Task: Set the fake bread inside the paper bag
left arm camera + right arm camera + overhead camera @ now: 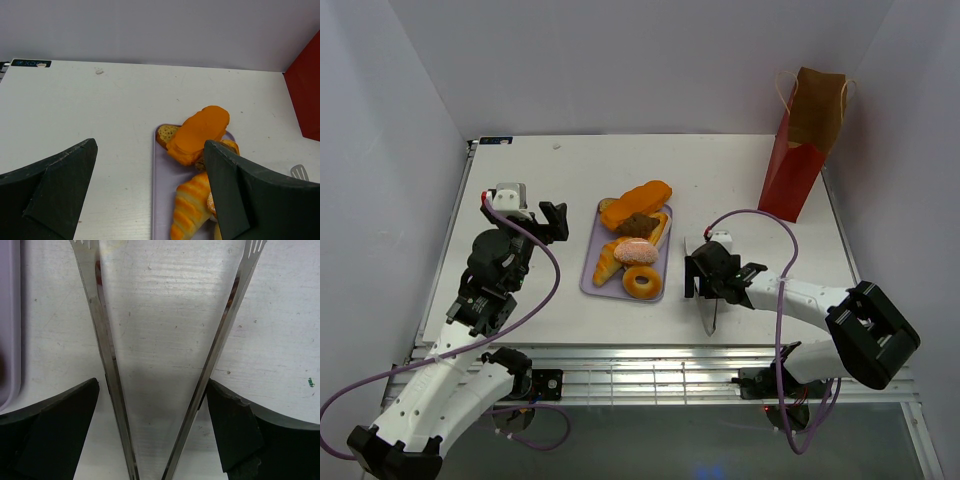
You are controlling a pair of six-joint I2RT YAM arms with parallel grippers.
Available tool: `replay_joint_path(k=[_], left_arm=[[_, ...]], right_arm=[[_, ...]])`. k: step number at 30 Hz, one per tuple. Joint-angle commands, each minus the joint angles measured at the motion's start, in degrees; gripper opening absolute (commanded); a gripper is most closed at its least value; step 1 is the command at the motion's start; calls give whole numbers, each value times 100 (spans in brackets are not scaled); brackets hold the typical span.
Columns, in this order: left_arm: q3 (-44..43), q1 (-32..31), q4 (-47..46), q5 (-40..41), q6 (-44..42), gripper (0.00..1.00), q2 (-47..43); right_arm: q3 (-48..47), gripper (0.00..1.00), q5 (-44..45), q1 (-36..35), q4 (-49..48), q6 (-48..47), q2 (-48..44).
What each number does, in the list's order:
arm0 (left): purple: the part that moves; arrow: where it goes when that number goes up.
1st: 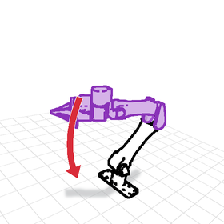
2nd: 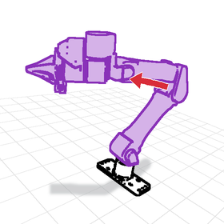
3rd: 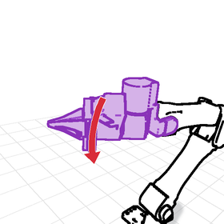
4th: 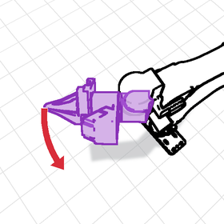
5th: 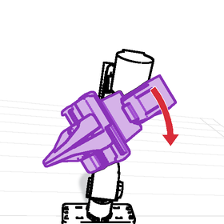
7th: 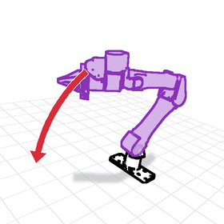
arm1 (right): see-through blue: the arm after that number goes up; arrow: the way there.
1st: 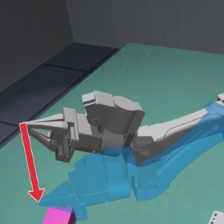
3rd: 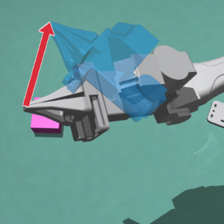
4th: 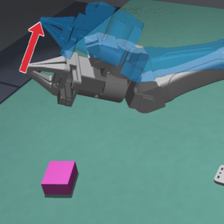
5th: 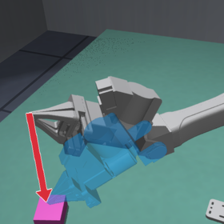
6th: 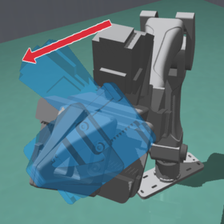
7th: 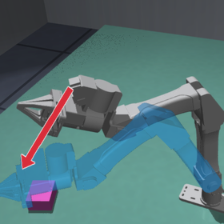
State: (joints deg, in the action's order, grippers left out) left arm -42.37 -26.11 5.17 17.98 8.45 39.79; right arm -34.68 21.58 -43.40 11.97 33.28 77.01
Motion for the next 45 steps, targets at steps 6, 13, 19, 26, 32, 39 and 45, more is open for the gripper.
replay_joint_path(k=[6,13,19,26,32,39,45], left_arm=[[-87,-35,28,-49,34,98,-86],[-87,-35,28,-49,34,98,-103],[-78,-43,19,-49,17,98,-112],[-70,-43,10,-57,17,98,-112],[-61,-52,10,-49,17,98,-94],[-61,-52,2,-40,25,98,-42],[-52,-52,2,-93,52,98,-24]], right_arm=[[31,88,-93,86,-133,-49,94],[22,82,-128,103,-116,-58,68],[5,77,-146,103,-1,-102,42],[-92,73,-41,103,227,-155,-2],[-364,71,91,103,622,-304,-46],[-514,71,486,112,948,-489,-257],[-558,70,540,174,1141,-550,-538]])
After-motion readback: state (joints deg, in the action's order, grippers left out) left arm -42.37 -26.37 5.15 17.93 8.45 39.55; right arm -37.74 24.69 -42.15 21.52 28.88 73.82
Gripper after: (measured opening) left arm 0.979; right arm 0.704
